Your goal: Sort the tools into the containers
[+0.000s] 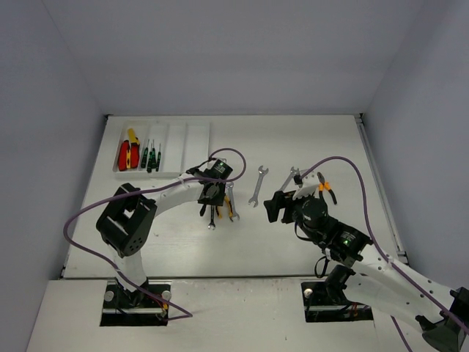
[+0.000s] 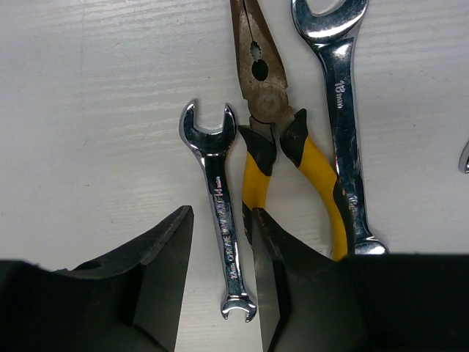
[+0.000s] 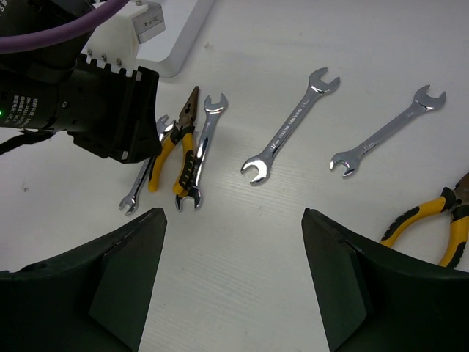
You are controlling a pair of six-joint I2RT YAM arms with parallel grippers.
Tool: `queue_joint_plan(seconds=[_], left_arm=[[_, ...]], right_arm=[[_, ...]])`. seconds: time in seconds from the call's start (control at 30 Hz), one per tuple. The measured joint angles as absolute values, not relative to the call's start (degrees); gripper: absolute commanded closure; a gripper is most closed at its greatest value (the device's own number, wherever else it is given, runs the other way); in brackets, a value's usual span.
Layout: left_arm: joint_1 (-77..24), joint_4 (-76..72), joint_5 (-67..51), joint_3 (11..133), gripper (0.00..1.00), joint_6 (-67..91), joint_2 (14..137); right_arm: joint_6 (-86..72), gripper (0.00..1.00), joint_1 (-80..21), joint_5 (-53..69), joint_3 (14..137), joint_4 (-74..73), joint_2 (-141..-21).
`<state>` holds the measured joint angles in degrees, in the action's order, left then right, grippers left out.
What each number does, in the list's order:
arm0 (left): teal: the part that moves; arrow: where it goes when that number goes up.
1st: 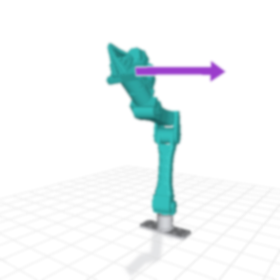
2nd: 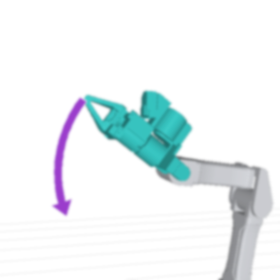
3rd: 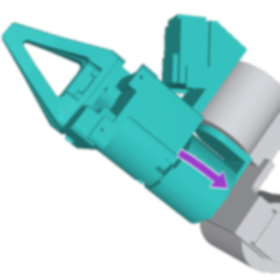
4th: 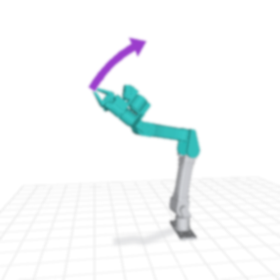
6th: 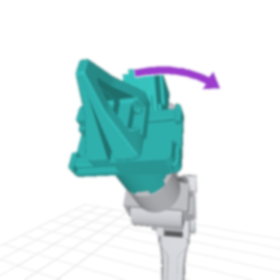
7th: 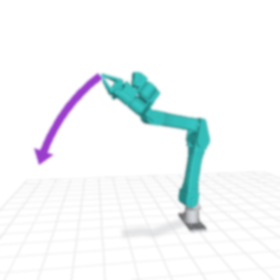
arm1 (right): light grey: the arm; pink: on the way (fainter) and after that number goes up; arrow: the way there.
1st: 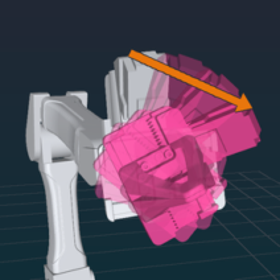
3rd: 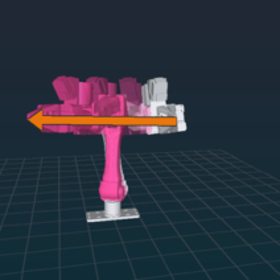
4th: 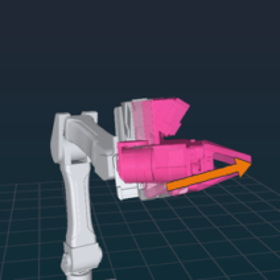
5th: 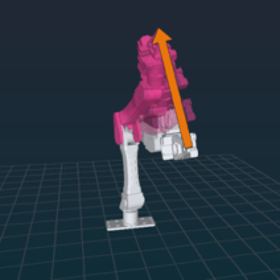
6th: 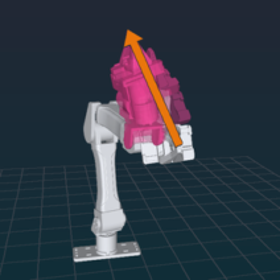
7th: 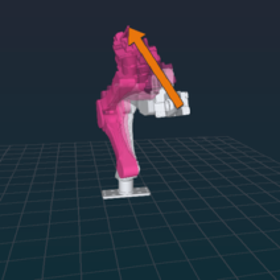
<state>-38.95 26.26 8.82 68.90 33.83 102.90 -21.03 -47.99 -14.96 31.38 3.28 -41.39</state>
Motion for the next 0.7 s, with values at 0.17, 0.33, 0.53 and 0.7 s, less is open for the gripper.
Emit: queue_joint_plan(seconds=[0.17, 0.33, 0.53, 0.7], left_arm=[[-38.89, 26.01, 9.55, 68.89, 0.68, 33.87, 102.91], [-38.85, 25.26, 9.81, 68.47, 0.68, 33.91, 102.91], [-38.54, 24.47, 10.33, 67.19, 0.68, 33.89, 102.87], [-38.52, 23.95, 9.68, 65.99, 0.69, 34.34, 102.91]], right_arm=[[-21.17, 0.27, -47.99, -15.28, 31.38, 2.4, -41.25], [-21.17, 0.27, -47.99, -15.56, 31.38, 2.31, -41.23], [-21.24, 0.27, -47.99, -15.66, 31.33, 2.28, -40.99], [-21.41, 0.27, -47.99, -15.66, 31.29, 2.28, -40.71]])
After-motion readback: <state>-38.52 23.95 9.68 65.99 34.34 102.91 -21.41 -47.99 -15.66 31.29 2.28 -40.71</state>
